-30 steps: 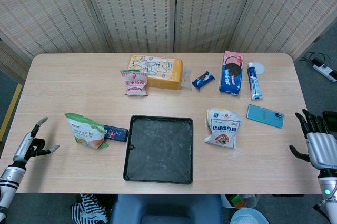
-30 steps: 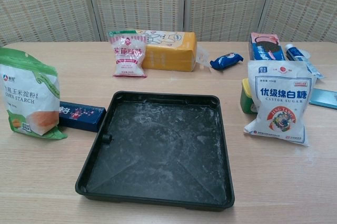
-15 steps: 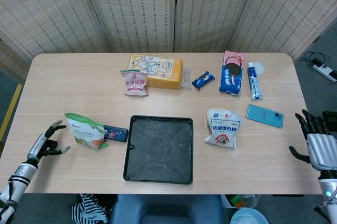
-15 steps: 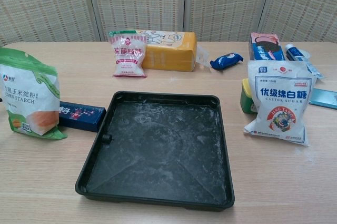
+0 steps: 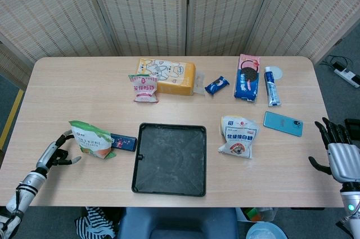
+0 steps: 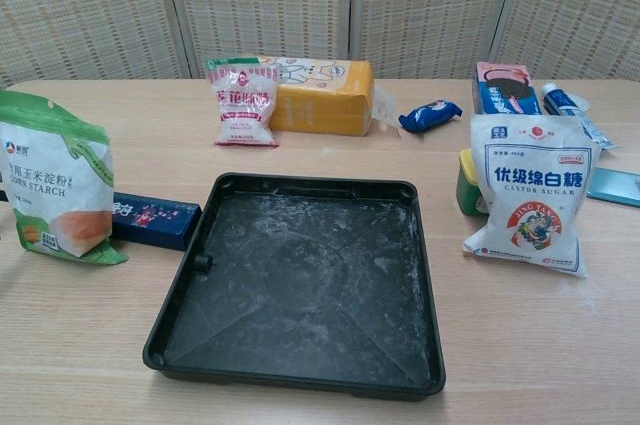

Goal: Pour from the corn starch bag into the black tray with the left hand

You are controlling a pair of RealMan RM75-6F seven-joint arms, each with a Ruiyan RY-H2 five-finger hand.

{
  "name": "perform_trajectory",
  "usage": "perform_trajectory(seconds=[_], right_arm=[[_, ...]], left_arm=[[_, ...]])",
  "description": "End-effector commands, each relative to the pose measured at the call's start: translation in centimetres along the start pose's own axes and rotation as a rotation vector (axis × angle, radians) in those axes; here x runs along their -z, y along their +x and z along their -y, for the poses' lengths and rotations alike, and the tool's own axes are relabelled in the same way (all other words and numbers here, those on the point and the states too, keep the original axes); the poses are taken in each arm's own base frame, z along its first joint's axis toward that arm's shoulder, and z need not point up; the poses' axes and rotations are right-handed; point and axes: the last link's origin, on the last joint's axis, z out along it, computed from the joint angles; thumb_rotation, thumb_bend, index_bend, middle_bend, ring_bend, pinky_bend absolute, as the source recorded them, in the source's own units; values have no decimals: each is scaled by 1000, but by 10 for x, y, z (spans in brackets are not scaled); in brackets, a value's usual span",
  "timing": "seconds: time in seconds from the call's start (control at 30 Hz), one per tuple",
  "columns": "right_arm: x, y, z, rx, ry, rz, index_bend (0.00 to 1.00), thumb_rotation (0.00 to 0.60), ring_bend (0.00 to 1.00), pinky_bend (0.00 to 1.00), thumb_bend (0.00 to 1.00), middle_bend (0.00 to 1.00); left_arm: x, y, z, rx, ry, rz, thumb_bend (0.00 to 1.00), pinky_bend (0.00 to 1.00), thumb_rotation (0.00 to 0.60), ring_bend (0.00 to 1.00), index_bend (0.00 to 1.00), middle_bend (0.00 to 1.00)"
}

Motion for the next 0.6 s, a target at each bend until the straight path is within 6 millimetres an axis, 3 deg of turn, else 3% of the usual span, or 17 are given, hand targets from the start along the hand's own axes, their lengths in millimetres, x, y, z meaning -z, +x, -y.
perform_trajectory(seconds=[0.03, 0.6], right_arm=[[0, 0, 0, 0, -1, 2, 0, 600, 0, 0, 279, 0], [2, 2, -1, -4, -4, -3, 0, 600, 0, 0, 280, 0]], left_arm=[[-1, -3, -2, -5, -6, 17, 223, 1000, 600, 944, 111, 202], [-7, -29, -12, -2, -43, 121, 223, 1000, 600, 949, 140, 234]])
